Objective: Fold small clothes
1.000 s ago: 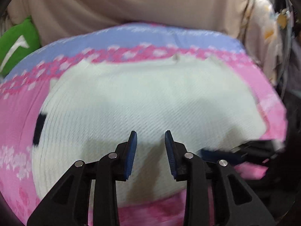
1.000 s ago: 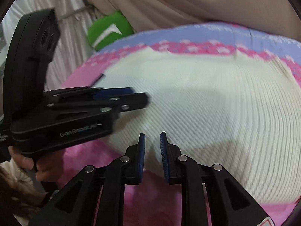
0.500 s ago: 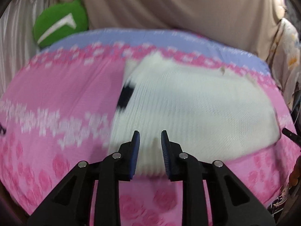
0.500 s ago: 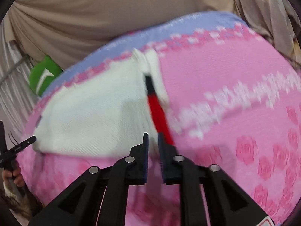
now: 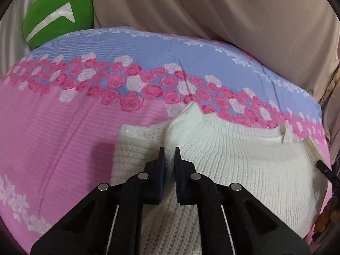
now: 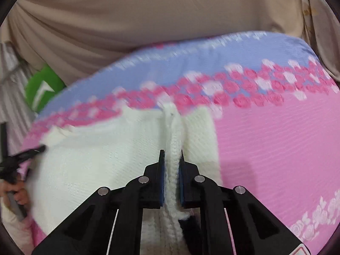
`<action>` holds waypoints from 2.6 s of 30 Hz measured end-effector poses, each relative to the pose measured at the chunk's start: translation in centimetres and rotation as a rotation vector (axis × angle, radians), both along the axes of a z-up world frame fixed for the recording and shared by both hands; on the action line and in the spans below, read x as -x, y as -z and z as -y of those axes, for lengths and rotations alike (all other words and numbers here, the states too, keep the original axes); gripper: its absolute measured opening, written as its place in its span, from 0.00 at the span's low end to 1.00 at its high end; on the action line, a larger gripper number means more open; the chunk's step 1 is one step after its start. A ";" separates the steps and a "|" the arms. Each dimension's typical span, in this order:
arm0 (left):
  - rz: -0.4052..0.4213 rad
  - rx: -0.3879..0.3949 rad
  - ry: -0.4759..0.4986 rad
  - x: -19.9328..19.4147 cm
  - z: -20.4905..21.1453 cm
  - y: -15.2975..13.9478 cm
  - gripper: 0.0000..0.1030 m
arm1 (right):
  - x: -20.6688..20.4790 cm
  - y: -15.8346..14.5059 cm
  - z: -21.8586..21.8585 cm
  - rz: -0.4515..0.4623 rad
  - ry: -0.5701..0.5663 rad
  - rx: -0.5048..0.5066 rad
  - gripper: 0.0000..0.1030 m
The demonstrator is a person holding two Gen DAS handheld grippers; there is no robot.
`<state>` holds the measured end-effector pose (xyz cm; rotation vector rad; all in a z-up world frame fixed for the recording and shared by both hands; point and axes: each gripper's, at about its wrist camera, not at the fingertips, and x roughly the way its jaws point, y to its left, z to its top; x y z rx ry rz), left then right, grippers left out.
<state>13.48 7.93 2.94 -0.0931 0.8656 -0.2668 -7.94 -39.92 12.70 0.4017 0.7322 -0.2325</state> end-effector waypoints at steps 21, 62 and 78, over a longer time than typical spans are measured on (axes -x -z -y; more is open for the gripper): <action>0.139 -0.074 0.175 10.8 5.5 -2.6 0.25 | 0.3 1.0 -15.2 -0.086 -0.308 -0.020 0.16; -0.033 -0.012 -0.178 10.6 -5.9 0.7 0.50 | -2.9 -0.3 -13.6 -0.085 -0.305 -0.016 0.14; -0.116 0.181 -0.117 7.5 -7.4 2.5 0.63 | -6.8 2.3 -17.7 -0.193 -0.397 -0.071 0.14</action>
